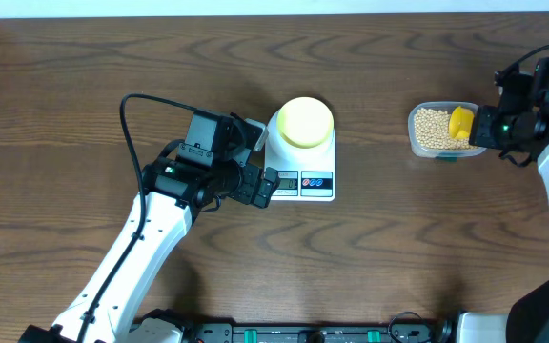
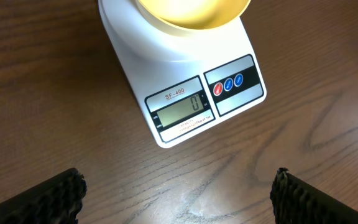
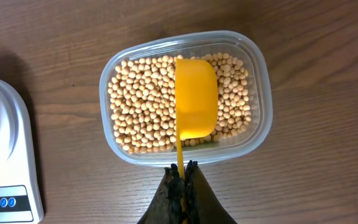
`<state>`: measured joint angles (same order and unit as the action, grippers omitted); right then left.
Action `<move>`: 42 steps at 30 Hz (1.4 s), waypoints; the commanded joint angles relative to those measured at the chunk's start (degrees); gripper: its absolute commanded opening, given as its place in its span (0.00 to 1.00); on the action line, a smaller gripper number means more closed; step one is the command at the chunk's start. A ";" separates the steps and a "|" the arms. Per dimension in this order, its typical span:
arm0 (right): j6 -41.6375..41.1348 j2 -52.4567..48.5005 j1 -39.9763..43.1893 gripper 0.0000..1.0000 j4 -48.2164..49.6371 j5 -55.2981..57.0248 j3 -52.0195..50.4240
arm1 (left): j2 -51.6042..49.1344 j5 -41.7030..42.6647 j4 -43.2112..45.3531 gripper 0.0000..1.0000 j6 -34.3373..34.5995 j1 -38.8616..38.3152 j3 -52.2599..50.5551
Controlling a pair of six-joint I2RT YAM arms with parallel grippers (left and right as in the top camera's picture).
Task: Scoop item into bowl and weigh 50g on scale
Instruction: 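Dip the yellow scoop into the soybean tub with the right gripper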
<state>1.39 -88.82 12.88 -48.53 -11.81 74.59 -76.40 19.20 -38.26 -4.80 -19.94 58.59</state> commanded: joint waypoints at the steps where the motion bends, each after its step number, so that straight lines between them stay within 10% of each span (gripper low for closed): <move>1: 1.11 -0.83 0.20 0.01 0.59 -0.76 1.03 | -0.44 0.24 0.20 0.97 -0.96 -0.02 0.33; 42: 2.08 -5.07 11.15 0.01 7.50 -32.57 -10.49 | -0.44 0.24 0.20 0.97 -0.96 -0.02 0.33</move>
<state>2.79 -93.38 23.07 -41.60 -39.00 66.00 -76.40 19.18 -38.26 -4.80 -19.94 58.59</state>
